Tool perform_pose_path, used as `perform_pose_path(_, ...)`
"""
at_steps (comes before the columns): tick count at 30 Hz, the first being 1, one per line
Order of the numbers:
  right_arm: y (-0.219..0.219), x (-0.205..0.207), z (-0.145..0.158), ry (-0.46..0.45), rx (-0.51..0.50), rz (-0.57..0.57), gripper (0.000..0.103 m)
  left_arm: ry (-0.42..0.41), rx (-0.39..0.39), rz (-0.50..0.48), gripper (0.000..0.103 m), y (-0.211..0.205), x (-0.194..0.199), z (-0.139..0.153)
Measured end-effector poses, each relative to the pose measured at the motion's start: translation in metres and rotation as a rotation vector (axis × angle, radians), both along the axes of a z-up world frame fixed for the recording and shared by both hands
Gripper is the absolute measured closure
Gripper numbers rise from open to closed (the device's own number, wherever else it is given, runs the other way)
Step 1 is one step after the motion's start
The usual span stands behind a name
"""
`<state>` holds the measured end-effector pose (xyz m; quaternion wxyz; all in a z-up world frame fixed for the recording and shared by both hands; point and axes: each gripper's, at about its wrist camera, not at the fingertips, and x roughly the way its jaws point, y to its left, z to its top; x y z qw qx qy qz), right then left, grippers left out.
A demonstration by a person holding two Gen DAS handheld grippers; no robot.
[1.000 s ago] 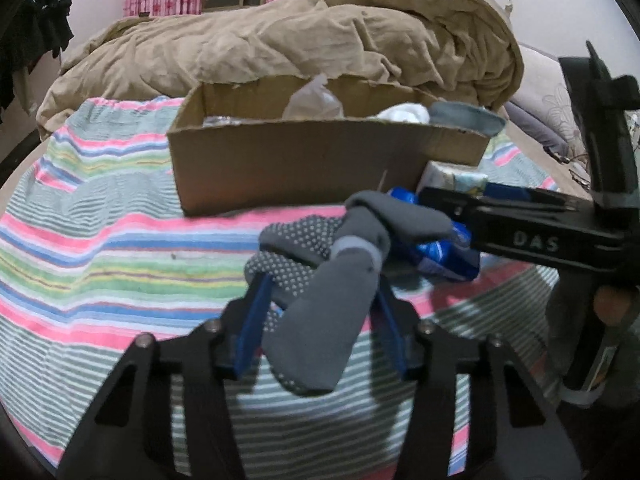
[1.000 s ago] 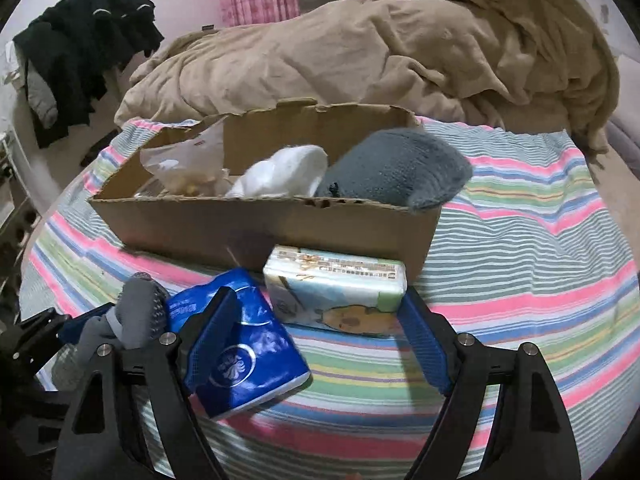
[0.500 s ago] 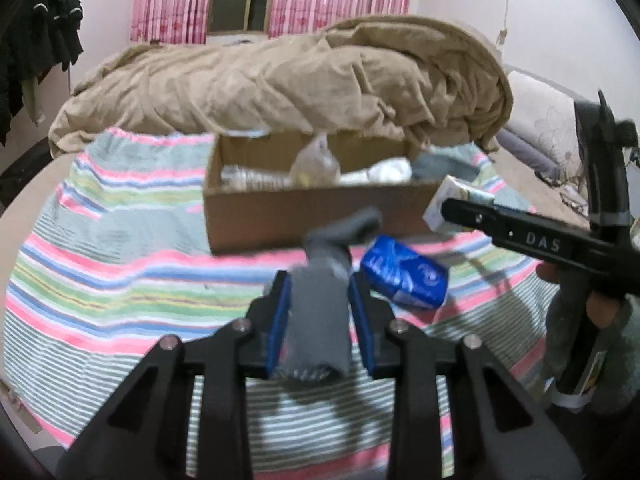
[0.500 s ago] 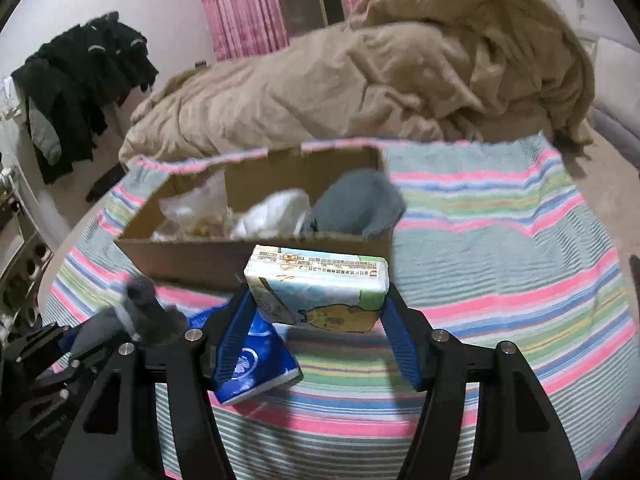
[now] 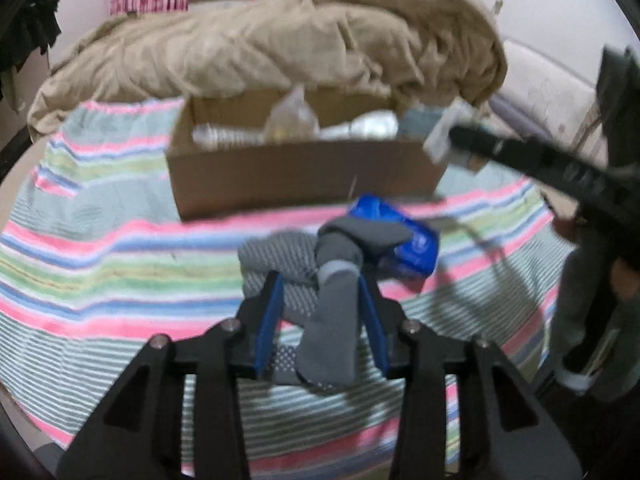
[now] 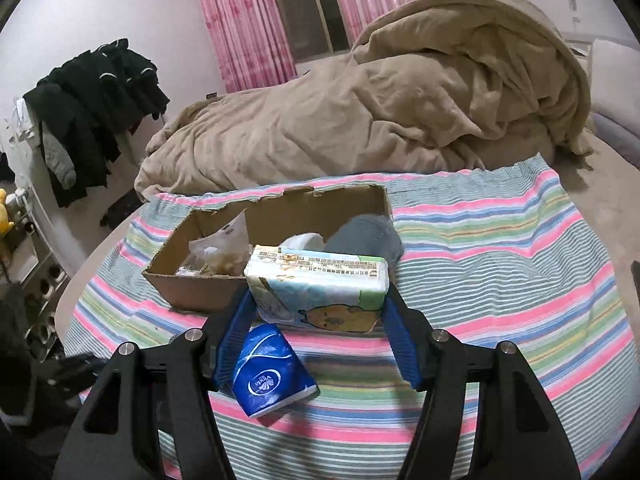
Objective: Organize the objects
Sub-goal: 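Grasp the grey gloves with the left tool while the right tool grasps the tissue box, then lower the gloves and tissue box into the cardboard box and open both tools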
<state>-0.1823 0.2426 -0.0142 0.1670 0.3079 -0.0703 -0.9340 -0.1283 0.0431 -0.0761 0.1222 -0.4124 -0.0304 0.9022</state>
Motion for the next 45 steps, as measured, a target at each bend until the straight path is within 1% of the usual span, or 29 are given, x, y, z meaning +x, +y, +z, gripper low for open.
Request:
perform_pose_path(1, 0.001, -0.001, 0.0, -0.004, 0.0, -0.001, 0.037, -0.005, -0.002, -0.007, 0.055, 0.002, -0.001, -0.005)
perform_pose_path(3, 0.001, 0.0, -0.001, -0.004, 0.0, -0.003, 0.037, 0.011, -0.026, -0.016, 0.06, 0.008, 0.0, -0.011)
perform_pose_path(6, 0.002, 0.0, 0.0, 0.002, -0.003, -0.006, 0.037, 0.053, -0.025, -0.024, 0.08, 0.012, 0.006, -0.005)
perform_pose_path(8, 0.001, 0.001, 0.003, 0.011, -0.005, -0.002, 0.037, 0.091, -0.026, -0.012, 0.082, 0.01, 0.008, 0.004)
perform_pose_path(10, -0.002, 0.002, 0.006, 0.023, 0.0, 0.003, 0.037, 0.107, 0.038, -0.001, 0.083, 0.001, 0.009, 0.012)
perform_pose_path(12, -0.006, 0.002, 0.008, 0.03, 0.0, 0.011, 0.037, 0.116, 0.077, 0.022, 0.084, -0.007, 0.009, 0.019)
perform_pose_path(15, -0.011, 0.0, 0.01, 0.038, -0.002, 0.017, 0.037, 0.138, 0.113, 0.044, 0.084, -0.016, 0.012, 0.03)
perform_pose_path(18, -0.014, -0.002, 0.012, 0.045, -0.008, 0.016, 0.037, 0.148, 0.157, 0.05, 0.084, -0.026, 0.015, 0.044)
perform_pose_path(23, -0.018, -0.006, 0.018, 0.078, -0.007, 0.001, 0.037, 0.215, 0.148, 0.071, 0.084, -0.034, 0.017, 0.071)
perform_pose_path(27, -0.018, -0.017, 0.024, 0.078, -0.032, -0.007, 0.037, 0.263, 0.123, 0.073, 0.084, -0.037, 0.008, 0.089)
perform_pose_path(31, -0.021, -0.03, 0.029, 0.087, -0.025, -0.019, 0.037, 0.306, 0.112, 0.074, 0.084, -0.041, -0.006, 0.102)
perform_pose_path(36, -0.027, -0.05, 0.026, 0.09, 0.008, -0.033, 0.037, 0.323, 0.091, 0.079, 0.084, -0.045, -0.037, 0.104)
perform_pose_path(41, -0.036, -0.067, 0.021, 0.104, 0.044, -0.035, 0.037, 0.296, 0.083, 0.079, 0.084, -0.051, -0.069, 0.093)
perform_pose_path(45, -0.045, -0.082, 0.014, 0.085, 0.046, -0.016, 0.037, 0.266, 0.081, 0.068, 0.084, -0.052, -0.092, 0.08)
